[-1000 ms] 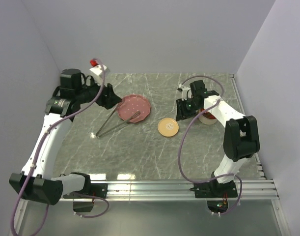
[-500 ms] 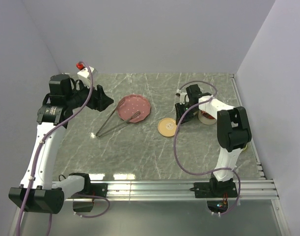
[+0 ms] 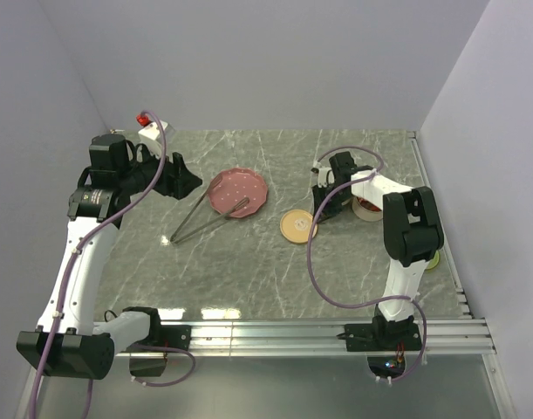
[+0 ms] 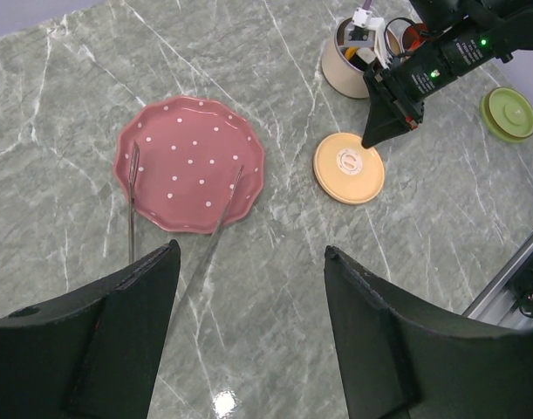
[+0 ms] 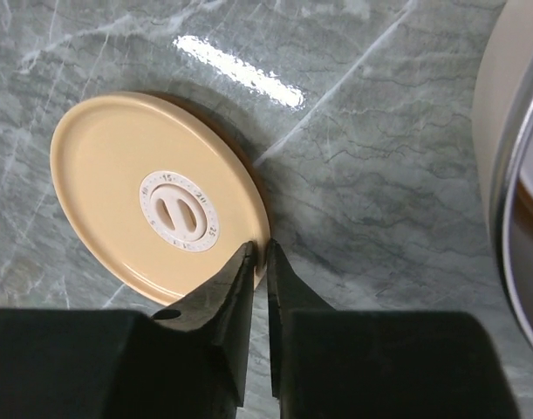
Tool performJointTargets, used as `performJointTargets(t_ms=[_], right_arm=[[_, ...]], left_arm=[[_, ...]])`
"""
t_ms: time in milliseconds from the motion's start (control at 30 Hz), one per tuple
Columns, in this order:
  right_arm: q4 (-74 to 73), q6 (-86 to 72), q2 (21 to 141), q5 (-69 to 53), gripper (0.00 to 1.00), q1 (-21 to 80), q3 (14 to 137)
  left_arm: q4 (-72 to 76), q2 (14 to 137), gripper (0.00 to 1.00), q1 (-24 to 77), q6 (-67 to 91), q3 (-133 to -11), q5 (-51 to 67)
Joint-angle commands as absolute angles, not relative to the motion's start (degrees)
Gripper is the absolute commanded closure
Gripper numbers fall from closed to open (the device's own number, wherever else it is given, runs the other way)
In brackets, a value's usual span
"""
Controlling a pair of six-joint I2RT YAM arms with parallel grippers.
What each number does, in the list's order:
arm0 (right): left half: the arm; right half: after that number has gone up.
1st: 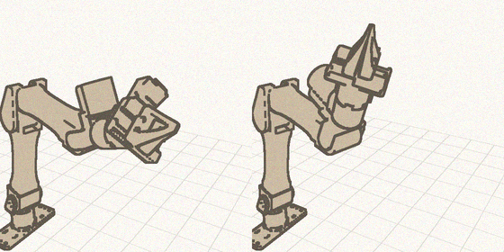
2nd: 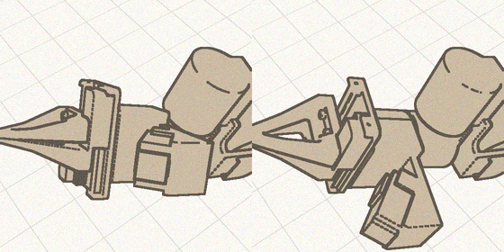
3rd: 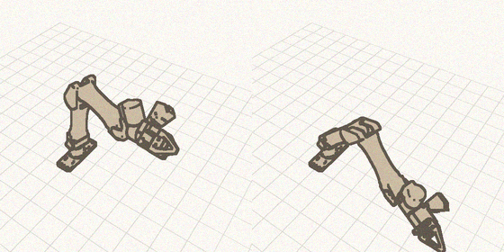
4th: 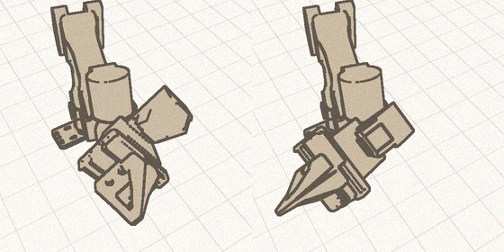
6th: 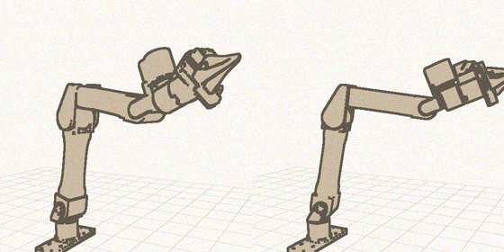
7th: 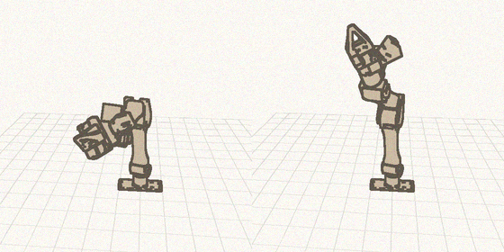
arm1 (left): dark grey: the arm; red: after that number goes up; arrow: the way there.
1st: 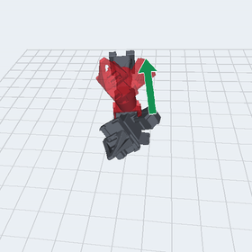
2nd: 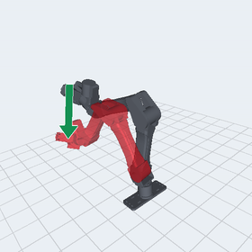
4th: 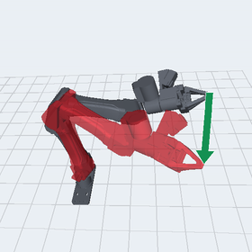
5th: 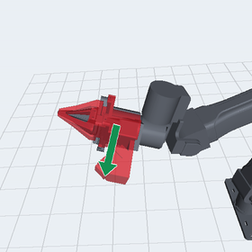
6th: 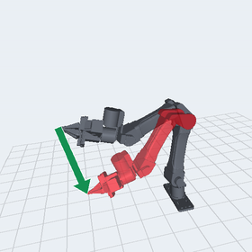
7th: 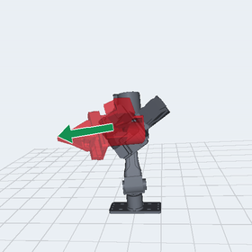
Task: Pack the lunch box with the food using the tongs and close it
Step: Pick up the lid of the lunch box with the right arm, then put the lid back on the lunch box
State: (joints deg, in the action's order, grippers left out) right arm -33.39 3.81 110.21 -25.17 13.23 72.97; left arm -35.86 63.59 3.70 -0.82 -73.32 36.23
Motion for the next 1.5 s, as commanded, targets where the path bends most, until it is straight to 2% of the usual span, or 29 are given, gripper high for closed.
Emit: performJointTargets(t_ms=[0,67,567,1000,1067,1167,1467], right_arm=[[-32.78,3.78,109.95,-25.4,0.92,13.62,74.44],[-33.22,3.95,108.64,-25.23,1.0,13.62,74.79],[-38.93,2.99,101.08,-28.56,1.0,13.1,81.38],[-45.0,1.05,106.69,-27.16,1.0,0.27,99.21],[-45.44,1.32,107.92,-26.63,1.0,-2.45,100.72],[-46.41,1.67,110.39,-26.28,1.0,-4.21,103.0],[-45.88,2.55,114.87,-25.23,1.0,-5.01,101.78]], left_arm=[[-33.84,63.63,0.28,3.43,-0.44,-73.13,37.44],[-33.58,63.81,0.28,3.43,-0.35,-73.13,37.62],[-33.4,65.04,0.28,3.43,-0.35,-74.53,39.73],[-32.26,66.18,0.28,3.43,2.29,-74.97,40.6],[-32.26,66.18,0.26,3.43,2.2,-74.8,39.99],[-32.43,66.27,0.01,3.43,1.94,-74.71,39.11],[-33.66,66.88,0.01,3.43,1.32,-75.15,39.02]])
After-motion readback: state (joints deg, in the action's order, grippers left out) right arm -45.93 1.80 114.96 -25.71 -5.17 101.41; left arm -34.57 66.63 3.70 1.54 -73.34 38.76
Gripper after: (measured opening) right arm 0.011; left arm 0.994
